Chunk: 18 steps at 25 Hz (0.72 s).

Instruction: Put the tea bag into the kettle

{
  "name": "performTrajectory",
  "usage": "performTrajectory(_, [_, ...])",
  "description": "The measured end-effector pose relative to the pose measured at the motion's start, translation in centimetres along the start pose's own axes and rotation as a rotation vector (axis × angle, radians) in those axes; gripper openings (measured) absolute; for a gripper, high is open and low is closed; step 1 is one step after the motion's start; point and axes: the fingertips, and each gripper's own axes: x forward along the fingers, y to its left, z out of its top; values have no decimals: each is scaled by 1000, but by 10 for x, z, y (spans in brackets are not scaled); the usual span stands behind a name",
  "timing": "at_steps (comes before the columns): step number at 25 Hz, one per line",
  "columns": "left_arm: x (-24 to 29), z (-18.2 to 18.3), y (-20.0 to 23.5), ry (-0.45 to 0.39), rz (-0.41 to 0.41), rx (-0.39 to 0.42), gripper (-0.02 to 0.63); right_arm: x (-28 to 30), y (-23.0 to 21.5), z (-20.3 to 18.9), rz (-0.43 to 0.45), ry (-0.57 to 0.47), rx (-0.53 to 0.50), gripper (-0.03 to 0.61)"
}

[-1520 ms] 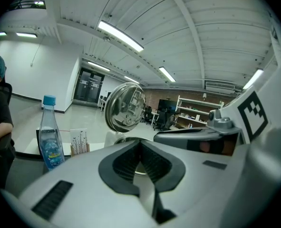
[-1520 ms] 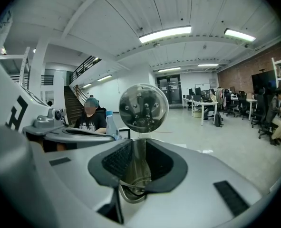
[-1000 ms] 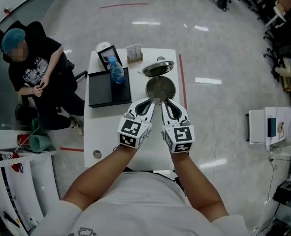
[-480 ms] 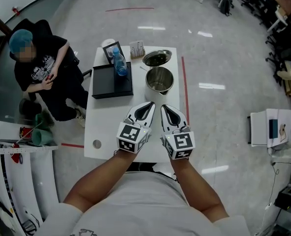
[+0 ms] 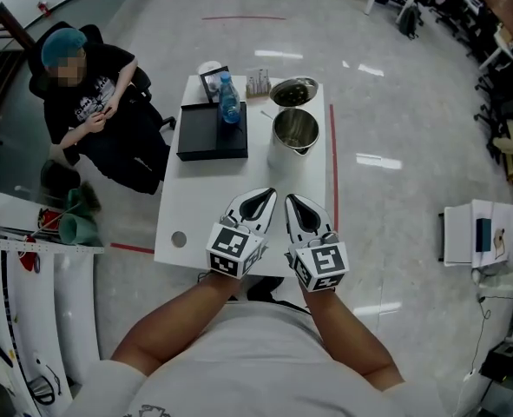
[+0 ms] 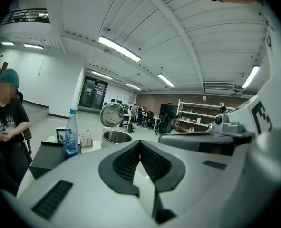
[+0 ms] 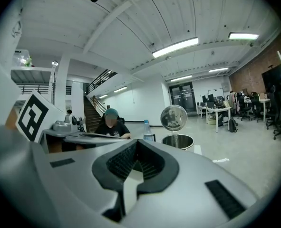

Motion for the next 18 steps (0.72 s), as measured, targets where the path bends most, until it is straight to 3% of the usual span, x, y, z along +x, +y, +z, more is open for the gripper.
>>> performTrajectory(6, [-50, 5, -8, -26, -38, 37, 11, -17, 43, 13, -10, -56, -28, 11])
performTrajectory(18, [-187, 4, -1, -49, -111, 78, 11, -46, 184, 6, -31, -103, -27, 11])
